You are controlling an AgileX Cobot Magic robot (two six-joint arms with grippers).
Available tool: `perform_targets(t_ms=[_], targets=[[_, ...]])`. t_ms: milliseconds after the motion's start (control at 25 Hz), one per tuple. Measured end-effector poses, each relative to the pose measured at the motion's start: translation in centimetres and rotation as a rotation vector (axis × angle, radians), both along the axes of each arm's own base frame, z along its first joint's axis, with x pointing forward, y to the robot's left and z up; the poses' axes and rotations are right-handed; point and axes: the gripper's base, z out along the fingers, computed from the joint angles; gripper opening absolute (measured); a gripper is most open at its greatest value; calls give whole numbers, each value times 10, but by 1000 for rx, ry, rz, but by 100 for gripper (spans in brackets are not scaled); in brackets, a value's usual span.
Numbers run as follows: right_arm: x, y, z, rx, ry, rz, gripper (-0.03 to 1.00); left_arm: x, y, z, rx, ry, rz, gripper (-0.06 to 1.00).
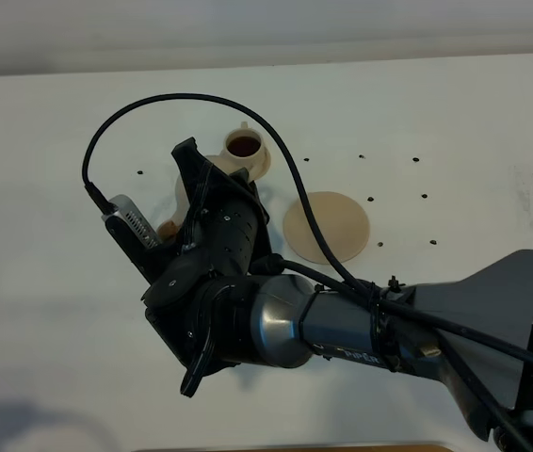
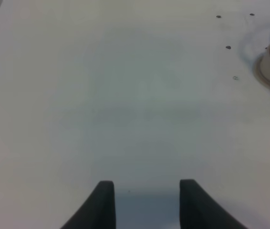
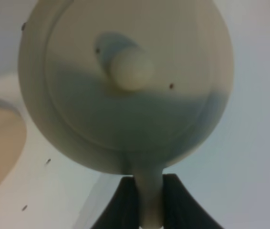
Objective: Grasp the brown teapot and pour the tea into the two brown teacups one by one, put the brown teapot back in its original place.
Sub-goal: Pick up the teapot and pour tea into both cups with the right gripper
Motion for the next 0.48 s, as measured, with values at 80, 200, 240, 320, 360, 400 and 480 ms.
perform_targets(t_ms=[80,200,240,320,360,400,480], targets=[[0,0,0,-2,-2,-4,12,0,0,0,0,0,0,31],[-1,0,0,-3,-3,-2,12,0,0,0,0,0,0,31],[-3,1,0,-3,-3,1,12,0,0,0,0,0,0,31],[-4,3,0,-4,-5,7,12,0,0,0,0,0,0,31],[-4,3,0,-4,-5,7,12,0,0,0,0,0,0,31],[-5,3,1,-6,-6,6,12,0,0,0,0,0,0,31],[-6,3,1,-8,-8,6,12,0,0,0,0,0,0,31]])
